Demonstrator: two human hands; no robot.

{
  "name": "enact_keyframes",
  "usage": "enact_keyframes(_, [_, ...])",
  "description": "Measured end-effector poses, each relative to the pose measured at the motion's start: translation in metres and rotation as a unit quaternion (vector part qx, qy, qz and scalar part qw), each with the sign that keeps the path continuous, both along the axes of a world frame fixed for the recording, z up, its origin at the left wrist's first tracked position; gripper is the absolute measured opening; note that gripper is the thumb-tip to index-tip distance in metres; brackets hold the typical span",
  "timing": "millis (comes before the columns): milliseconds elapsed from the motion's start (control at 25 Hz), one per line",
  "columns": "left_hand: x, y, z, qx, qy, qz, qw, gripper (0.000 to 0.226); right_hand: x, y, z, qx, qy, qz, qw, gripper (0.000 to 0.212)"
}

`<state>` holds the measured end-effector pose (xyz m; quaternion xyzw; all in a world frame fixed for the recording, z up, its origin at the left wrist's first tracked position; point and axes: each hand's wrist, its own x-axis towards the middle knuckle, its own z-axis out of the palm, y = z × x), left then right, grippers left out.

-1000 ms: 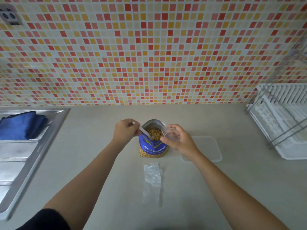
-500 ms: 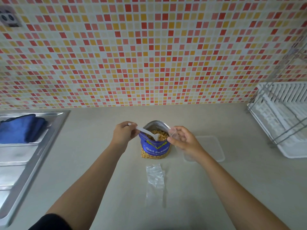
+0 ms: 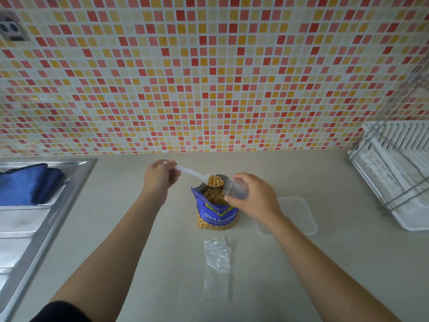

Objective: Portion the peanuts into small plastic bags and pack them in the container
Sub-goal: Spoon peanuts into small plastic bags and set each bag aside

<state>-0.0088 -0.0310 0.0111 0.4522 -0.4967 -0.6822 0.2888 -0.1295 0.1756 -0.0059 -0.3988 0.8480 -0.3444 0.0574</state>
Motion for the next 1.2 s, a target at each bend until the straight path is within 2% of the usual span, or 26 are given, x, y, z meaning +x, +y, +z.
enact_keyframes(160, [-0.003,0.002,0.026,-0.086,-0.034,-0.028,0.995,0.021,0.007,-0.015,0.001,-0.023,-0.045,-0.002,0.999,0.052])
enact_keyframes(240, [0.0,0.02,0.044,-0.201,-0.038,-0.077,0.976,0.016,0.012,-0.021,0.0,-0.063,-0.099,-0.003,0.993,0.05])
enact_keyframes(280, [0.004,0.032,0.054,-0.302,-0.042,-0.109,0.946,0.014,0.014,-0.024,0.0,-0.09,-0.137,-0.006,0.986,0.048])
enact_keyframes(320, [0.008,0.044,0.064,-0.416,-0.045,-0.142,0.897,0.015,0.017,-0.026,0.0,-0.121,-0.179,-0.01,0.976,0.045])
enact_keyframes(400, [0.018,0.06,0.081,-0.616,-0.012,-0.182,0.767,0.017,0.022,-0.029,0.001,-0.17,-0.233,-0.017,0.957,0.04])
enact_keyframes(440, [0.021,0.061,0.084,-0.664,0.003,-0.167,0.729,0.017,0.023,-0.03,0.001,-0.185,-0.245,-0.022,0.951,0.04])
enact_keyframes(480, [0.023,0.058,0.085,-0.663,0.015,-0.12,0.738,0.016,0.023,-0.029,0.0,-0.195,-0.256,-0.03,0.946,0.04])
enact_keyframes(520, [0.022,0.052,0.085,-0.598,0.035,-0.058,0.798,0.014,0.022,-0.027,0.0,-0.205,-0.267,-0.037,0.941,0.041])
enact_keyframes(560, [0.02,0.045,0.081,-0.491,0.057,-0.006,0.869,0.014,0.02,-0.024,-0.002,-0.216,-0.276,-0.045,0.936,0.042])
enact_keyframes(600, [0.017,0.038,0.072,-0.406,0.049,0.017,0.913,0.015,0.018,-0.021,-0.004,-0.225,-0.28,-0.053,0.932,0.043])
enact_keyframes(640, [0.015,0.036,0.061,-0.379,0.015,-0.011,0.925,0.014,0.016,-0.016,-0.006,-0.228,-0.279,-0.064,0.931,0.044])
enact_keyframes(680, [0.013,0.037,0.047,-0.414,-0.046,-0.08,0.906,0.012,0.013,-0.011,-0.009,-0.221,-0.277,-0.075,0.932,0.044])
enact_keyframes(760, [0.009,0.047,0.018,-0.517,-0.149,-0.223,0.813,0.01,0.007,-0.003,-0.014,-0.186,-0.282,-0.083,0.938,0.044])
enact_keyframes(800, [0.006,0.051,0.007,-0.528,-0.171,-0.244,0.795,0.011,0.005,0.0,-0.016,-0.16,-0.293,-0.079,0.939,0.044])
enact_keyframes(840, [0.003,0.053,-0.001,-0.504,-0.187,-0.226,0.813,0.013,0.003,0.002,-0.02,-0.138,-0.307,-0.072,0.939,0.043])
enact_keyframes(880, [-0.001,0.053,-0.006,-0.445,-0.199,-0.181,0.854,0.017,0.001,0.003,-0.022,-0.124,-0.32,-0.066,0.937,0.044])
enact_keyframes(960, [-0.01,0.051,-0.009,-0.287,-0.209,-0.096,0.93,0.024,0.0,0.004,-0.026,-0.118,-0.338,-0.063,0.932,0.052])
enact_keyframes(1000, [-0.013,0.051,-0.01,-0.228,-0.199,-0.077,0.95,0.026,-0.001,0.004,-0.027,-0.119,-0.345,-0.057,0.929,0.054])
enact_keyframes(1080, [-0.016,0.053,-0.009,-0.193,-0.18,-0.087,0.961,0.023,-0.001,0.006,-0.026,-0.125,-0.355,-0.045,0.925,0.056])
enact_keyframes(1200, [-0.01,0.052,-0.008,-0.203,-0.159,-0.106,0.96,0.017,0.0,0.008,-0.028,-0.136,-0.365,-0.034,0.921,0.057])
